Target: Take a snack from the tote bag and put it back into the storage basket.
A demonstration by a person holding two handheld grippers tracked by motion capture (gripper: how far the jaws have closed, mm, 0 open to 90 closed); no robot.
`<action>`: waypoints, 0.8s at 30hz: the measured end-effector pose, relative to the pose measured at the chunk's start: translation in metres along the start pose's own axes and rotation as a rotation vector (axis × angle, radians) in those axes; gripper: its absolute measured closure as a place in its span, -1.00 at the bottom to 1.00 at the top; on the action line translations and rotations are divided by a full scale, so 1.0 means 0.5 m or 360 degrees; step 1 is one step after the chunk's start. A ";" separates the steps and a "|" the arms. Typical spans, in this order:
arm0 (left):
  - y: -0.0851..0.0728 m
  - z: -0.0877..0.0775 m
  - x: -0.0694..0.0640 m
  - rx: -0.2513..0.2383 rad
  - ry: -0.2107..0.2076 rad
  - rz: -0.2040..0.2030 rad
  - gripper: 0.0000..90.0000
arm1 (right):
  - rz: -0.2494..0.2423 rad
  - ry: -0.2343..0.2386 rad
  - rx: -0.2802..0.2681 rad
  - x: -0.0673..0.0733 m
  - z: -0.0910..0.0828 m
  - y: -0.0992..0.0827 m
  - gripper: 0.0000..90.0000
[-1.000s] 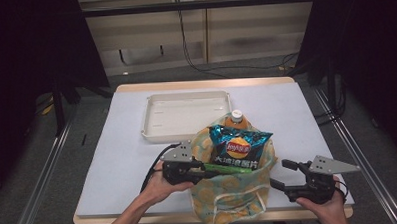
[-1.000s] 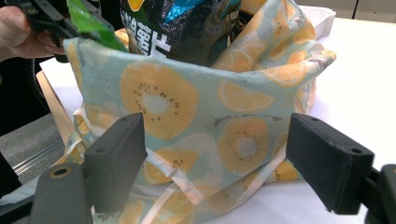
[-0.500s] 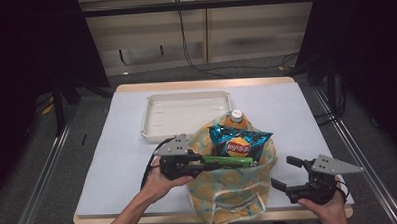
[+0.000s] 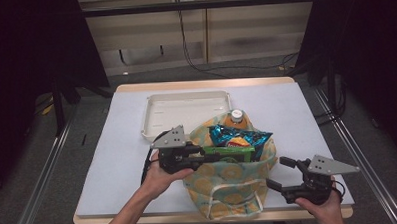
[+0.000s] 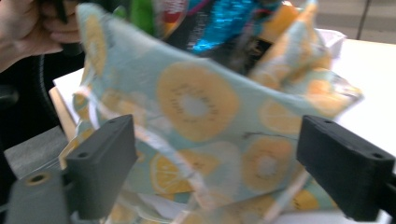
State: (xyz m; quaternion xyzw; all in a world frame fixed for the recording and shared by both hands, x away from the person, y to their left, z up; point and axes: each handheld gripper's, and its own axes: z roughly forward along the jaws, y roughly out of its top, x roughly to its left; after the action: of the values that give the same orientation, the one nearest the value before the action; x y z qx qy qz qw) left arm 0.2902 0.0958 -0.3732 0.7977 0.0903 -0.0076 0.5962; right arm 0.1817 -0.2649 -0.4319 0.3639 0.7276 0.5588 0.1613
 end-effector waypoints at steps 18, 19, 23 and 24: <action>0.035 -0.020 0.000 -0.0068 0.0042 -0.0003 0.66 | -0.0052 0.0053 0.0074 0.007 0.056 0.009 -0.39; 0.037 -0.021 0.000 -0.0080 0.0043 -0.0002 0.66 | -0.0069 0.0062 0.0090 0.008 0.062 0.008 -0.26; 0.041 -0.024 0.004 -0.0063 0.0056 -0.0008 0.66 | -0.0100 0.0044 0.0142 0.010 0.069 0.002 0.28; 0.040 -0.024 0.004 -0.0064 0.0056 -0.0011 0.66 | -0.0096 0.0041 0.0146 0.009 0.069 0.001 0.42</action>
State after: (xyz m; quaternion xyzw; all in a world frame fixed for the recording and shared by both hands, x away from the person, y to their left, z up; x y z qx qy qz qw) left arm 0.2942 0.1022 -0.3509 0.7853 0.1035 0.0062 0.6104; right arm 0.2009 -0.2379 -0.4417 0.3415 0.7651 0.5243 0.1518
